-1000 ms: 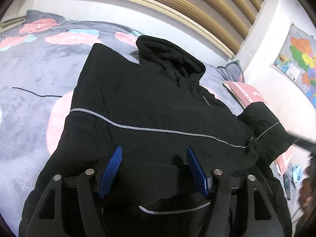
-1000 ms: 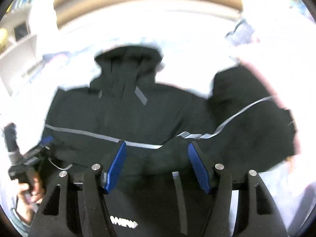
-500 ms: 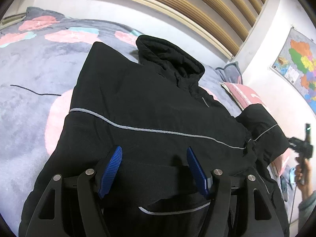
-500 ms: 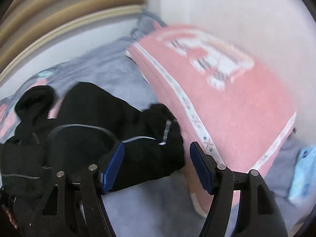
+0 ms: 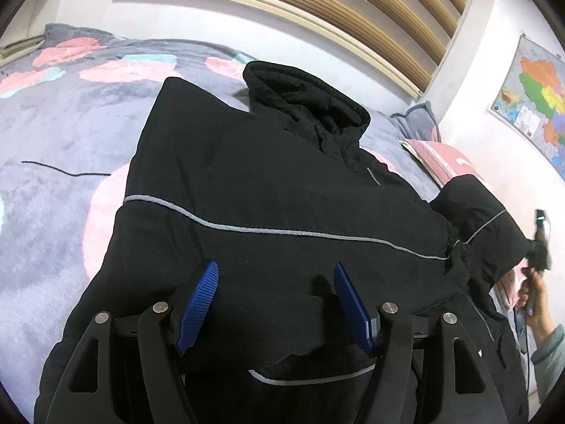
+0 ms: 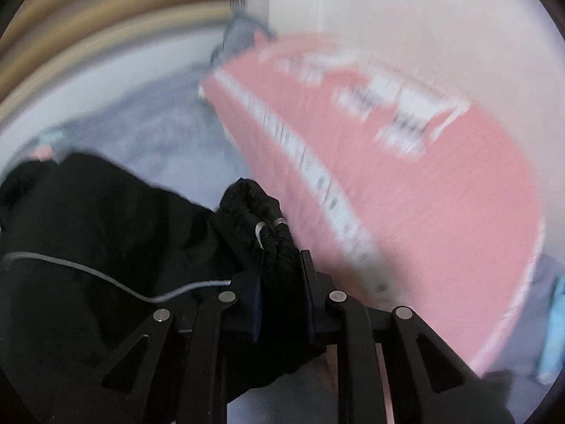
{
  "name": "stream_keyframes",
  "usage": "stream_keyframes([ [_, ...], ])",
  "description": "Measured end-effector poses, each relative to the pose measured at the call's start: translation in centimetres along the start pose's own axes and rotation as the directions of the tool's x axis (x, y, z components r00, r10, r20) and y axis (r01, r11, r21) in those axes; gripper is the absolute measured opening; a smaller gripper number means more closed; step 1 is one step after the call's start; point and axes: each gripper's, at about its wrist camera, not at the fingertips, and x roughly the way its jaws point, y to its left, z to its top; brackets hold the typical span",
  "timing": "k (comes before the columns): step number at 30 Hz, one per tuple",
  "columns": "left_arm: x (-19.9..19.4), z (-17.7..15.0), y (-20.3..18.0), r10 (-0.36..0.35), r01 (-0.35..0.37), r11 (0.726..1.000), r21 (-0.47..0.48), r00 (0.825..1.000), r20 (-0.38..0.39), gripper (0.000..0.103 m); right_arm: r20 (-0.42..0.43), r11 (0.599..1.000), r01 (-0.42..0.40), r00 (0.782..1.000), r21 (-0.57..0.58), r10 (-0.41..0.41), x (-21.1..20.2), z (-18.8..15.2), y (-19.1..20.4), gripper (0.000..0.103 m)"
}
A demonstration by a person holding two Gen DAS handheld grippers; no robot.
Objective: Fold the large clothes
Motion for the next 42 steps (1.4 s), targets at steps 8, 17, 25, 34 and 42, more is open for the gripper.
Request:
stream_keyframes([
  [8, 0.0, 0.0, 0.2, -0.004, 0.004, 1.0, -0.005, 1.0, 0.0, 0.069, -0.011, 0.971, 0.21, 0.978, 0.113, -0.211, -0.2, 1.3, -7.2, 0.021],
  [17, 0.1, 0.1, 0.0, 0.012, -0.012, 1.0, 0.005, 1.0, -0.004, 0.069, -0.052, 0.99, 0.086, 0.995, 0.107, -0.081, -1.2, 2.1, -7.1, 0.021],
  [25, -2.7, 0.4, 0.0, -0.014, 0.014, 1.0, -0.001, 0.996, 0.086, 0.069, -0.042, 0.982, -0.185, 0.982, -0.036, 0.184, -10.0, 4.8, 6.6, 0.021],
  [34, -8.1, 1.2, 1.0, 0.053, -0.056, 0.998, 0.005, 0.959, 0.279, 0.069, -0.066, 0.869, -0.426, 0.904, -0.253, 0.423, -20.1, 3.6, 26.5, 0.021],
  [42, -11.4, 2.2, 5.1, 0.123, -0.086, 0.989, -0.119, 0.931, 0.345, 0.069, -0.198, 0.683, -0.609, 0.787, -0.403, 0.585, -26.6, -2.5, 44.5, 0.029],
])
